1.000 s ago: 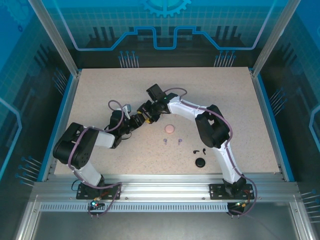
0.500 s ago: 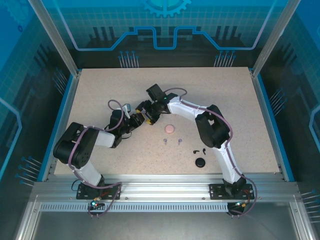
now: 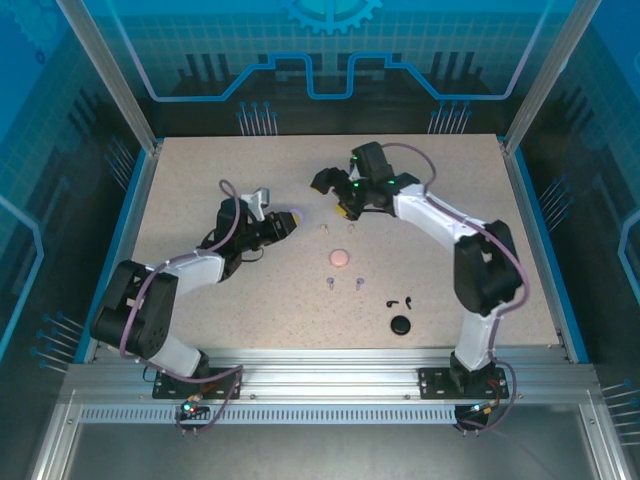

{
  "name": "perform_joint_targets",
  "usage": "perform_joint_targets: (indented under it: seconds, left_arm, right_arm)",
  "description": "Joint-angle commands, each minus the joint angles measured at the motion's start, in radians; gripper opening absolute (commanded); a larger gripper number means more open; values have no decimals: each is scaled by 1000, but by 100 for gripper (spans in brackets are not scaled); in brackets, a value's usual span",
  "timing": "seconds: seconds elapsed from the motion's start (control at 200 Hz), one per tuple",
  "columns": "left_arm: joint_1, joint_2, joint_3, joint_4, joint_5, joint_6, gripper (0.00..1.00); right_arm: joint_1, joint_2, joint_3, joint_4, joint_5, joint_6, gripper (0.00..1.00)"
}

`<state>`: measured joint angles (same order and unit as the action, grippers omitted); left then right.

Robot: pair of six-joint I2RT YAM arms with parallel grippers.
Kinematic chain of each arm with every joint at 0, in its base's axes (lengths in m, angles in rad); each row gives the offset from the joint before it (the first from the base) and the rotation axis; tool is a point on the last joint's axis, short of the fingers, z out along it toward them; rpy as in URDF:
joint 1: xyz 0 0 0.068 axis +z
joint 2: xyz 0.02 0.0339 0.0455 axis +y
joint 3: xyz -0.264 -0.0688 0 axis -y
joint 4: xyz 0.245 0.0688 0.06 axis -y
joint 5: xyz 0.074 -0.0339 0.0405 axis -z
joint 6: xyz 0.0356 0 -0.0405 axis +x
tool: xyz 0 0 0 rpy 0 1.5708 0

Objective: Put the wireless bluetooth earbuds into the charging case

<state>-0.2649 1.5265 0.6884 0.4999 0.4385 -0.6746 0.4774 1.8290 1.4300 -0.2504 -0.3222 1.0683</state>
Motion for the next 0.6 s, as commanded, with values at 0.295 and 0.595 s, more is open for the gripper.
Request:
perform_joint_targets:
  seconds: [0.295, 0.595]
  left_arm:
    - [7, 11, 188, -193, 343, 124, 0]
    - [6, 18, 229, -223, 404, 118, 0]
  right_arm:
    - [-57, -263, -398, 351, -286, -447, 80]
    - [-49, -272, -401, 373, -333, -494, 77]
